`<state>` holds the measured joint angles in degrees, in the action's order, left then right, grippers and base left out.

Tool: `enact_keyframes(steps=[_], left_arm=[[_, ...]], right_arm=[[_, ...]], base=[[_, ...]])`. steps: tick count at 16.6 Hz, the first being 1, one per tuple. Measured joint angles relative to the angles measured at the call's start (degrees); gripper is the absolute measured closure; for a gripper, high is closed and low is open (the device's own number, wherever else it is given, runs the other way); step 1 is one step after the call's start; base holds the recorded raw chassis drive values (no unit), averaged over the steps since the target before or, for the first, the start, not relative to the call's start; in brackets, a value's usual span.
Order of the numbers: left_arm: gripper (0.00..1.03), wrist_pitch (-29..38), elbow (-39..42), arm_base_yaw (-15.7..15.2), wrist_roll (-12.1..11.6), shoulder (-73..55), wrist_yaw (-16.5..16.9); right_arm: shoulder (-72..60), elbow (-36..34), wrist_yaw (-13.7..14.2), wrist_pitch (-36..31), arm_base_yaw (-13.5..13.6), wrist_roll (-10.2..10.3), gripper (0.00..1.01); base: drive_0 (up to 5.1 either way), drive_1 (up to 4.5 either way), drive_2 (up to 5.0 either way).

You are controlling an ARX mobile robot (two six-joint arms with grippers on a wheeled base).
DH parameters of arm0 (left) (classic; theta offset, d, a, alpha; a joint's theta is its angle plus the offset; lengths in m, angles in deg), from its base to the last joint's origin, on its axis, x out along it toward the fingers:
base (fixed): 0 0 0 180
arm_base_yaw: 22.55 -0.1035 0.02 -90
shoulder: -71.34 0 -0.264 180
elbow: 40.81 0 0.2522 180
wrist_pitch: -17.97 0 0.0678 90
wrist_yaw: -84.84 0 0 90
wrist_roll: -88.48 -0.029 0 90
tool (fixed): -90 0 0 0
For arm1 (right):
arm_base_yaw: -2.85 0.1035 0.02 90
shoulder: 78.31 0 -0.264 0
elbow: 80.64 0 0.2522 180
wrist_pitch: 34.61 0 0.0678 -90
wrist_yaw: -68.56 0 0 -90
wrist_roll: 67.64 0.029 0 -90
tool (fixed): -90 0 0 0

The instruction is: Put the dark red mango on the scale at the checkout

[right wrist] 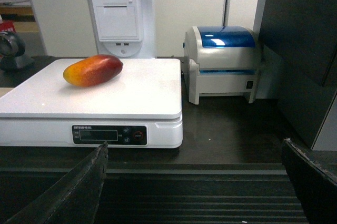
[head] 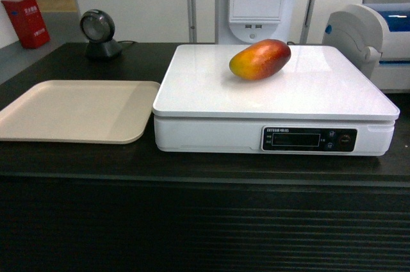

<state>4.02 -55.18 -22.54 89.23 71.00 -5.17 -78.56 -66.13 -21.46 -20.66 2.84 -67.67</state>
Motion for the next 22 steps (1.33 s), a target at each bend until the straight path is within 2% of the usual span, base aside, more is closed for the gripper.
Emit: enact_keyframes(steps=[22], left_arm=[[0.05, -0.2, 0.0, 0.0, -0.2, 0.0, 0.0]], right_arm=[[0.0, 0.0, 0.0, 0.1, 0.0, 0.0, 0.03]], base=[[0.0, 0.0, 0.0]])
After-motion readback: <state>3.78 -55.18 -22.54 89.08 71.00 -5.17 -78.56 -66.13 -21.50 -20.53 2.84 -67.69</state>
